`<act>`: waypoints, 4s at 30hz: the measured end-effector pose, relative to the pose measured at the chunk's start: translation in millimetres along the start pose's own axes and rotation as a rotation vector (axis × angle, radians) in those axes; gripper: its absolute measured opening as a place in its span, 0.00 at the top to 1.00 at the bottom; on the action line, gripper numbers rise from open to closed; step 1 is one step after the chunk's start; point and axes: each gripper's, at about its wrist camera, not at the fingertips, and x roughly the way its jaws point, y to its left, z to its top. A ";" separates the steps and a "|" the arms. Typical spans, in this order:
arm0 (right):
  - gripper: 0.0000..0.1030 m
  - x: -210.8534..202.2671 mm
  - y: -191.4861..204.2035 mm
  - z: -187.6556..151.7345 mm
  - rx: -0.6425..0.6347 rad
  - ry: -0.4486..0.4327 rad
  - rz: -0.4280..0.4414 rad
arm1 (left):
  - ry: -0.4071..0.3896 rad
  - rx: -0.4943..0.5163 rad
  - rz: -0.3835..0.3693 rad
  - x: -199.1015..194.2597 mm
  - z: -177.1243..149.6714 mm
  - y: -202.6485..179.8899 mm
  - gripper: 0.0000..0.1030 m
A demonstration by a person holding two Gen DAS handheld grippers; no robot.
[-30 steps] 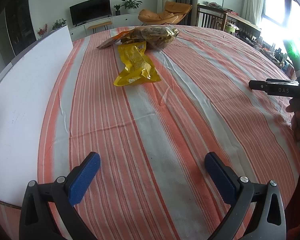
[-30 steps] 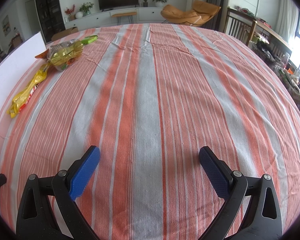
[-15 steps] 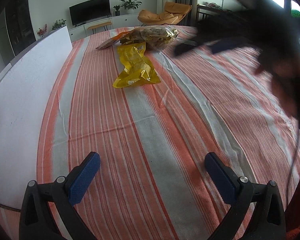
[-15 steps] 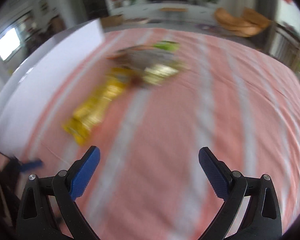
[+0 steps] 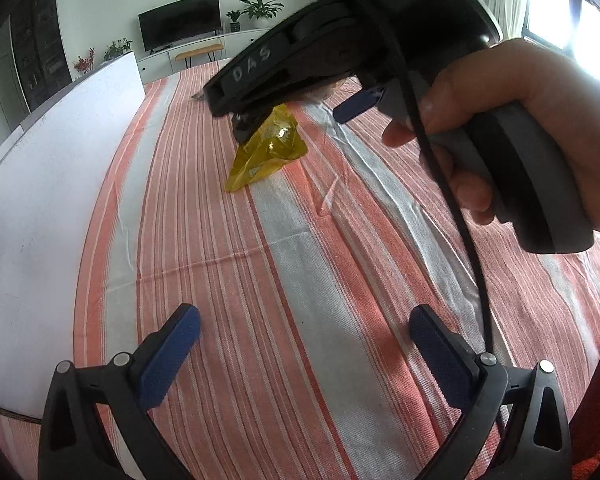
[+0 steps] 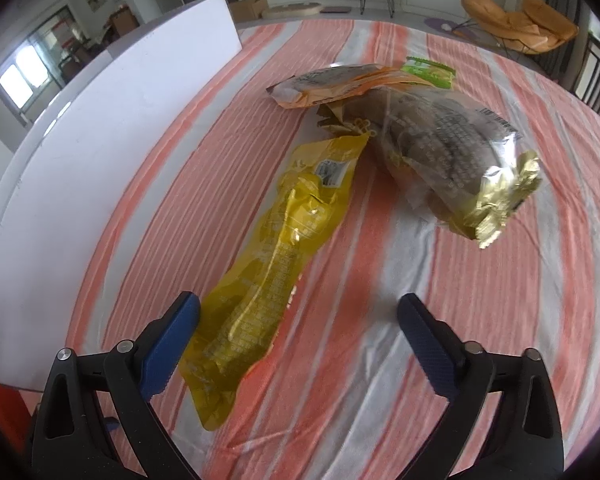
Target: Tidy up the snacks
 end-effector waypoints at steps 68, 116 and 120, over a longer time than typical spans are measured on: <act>0.07 -83.4 -181.3 -120.9 0.224 -0.199 -0.338 | -0.001 -0.001 0.000 0.2 0.6 -0.5 0.00; 0.06 -80.3 -183.1 -122.6 0.224 -0.201 -0.331 | -0.035 -0.477 -0.252 49.3 212.8 24.8 0.00; 0.05 -80.3 -183.0 -122.8 0.225 -0.202 -0.328 | 0.055 -0.475 -0.095 92.6 249.7 7.9 0.00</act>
